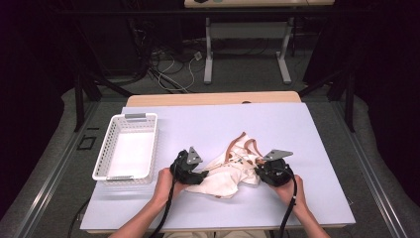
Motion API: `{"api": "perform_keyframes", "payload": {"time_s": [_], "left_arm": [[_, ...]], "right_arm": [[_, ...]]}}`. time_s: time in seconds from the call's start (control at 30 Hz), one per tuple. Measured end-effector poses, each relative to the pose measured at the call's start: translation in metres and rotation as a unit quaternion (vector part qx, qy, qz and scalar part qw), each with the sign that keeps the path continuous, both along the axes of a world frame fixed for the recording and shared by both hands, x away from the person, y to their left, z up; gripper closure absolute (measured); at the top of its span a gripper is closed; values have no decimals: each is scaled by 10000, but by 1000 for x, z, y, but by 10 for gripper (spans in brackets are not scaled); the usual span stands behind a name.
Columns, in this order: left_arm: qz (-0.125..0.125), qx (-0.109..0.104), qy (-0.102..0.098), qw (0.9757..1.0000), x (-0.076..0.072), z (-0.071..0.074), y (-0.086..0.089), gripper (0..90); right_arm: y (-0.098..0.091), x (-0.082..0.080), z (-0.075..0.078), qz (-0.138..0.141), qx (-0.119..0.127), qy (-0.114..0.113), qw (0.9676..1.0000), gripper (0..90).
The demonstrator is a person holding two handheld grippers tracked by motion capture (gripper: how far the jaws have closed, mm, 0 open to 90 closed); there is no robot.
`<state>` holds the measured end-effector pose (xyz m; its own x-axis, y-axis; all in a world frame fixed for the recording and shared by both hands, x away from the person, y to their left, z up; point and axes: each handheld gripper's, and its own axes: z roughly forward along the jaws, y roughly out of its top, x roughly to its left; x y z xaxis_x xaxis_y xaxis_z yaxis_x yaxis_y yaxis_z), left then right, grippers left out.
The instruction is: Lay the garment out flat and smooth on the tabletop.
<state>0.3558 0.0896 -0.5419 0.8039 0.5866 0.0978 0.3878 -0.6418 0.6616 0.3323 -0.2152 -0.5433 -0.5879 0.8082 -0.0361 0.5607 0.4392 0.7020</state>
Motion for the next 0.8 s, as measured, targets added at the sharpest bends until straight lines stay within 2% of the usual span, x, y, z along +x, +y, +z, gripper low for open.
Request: {"api": "perform_keyframes", "payload": {"time_s": [0.1, 0.2, 0.3, 0.37, 0.43, 0.5, 0.53, 0.7, 0.8], "left_arm": [[-14, -42, 23, 10000, 5, -3, -7, 439], [-94, 70, -33, 9999, 8, -7, -15, 462], [-116, 26, -9, 9999, 11, -10, -18, 509], [-140, 37, -72, 9999, 13, -11, -19, 536], [-208, 13, -55, 9998, 15, -12, -20, 578], [-255, 72, -108, 9996, 16, -12, -22, 625], [-262, 110, -143, 9995, 15, -12, -23, 656], [-354, 66, -186, 9992, 15, -14, -24, 842], [-344, 92, -197, 9992, 14, -13, -23, 877]], "right_arm": [[2, 2, -3, 63, 41, 37, 10000, 738], [4, 1, -3, 72, 60, 84, 9999, 720], [4, 1, -2, 79, 149, 137, 9998, 706], [4, 2, -3, 117, 169, 137, 9997, 704], [4, 2, -4, 121, 138, 168, 9997, 709], [6, 2, -5, 105, 117, 234, 9996, 732], [7, 2, -6, 123, 83, 191, 9997, 754], [7, 3, -7, 32, 122, 271, 9996, 855], [6, 3, -7, 29, 129, 230, 9996, 866]]}}
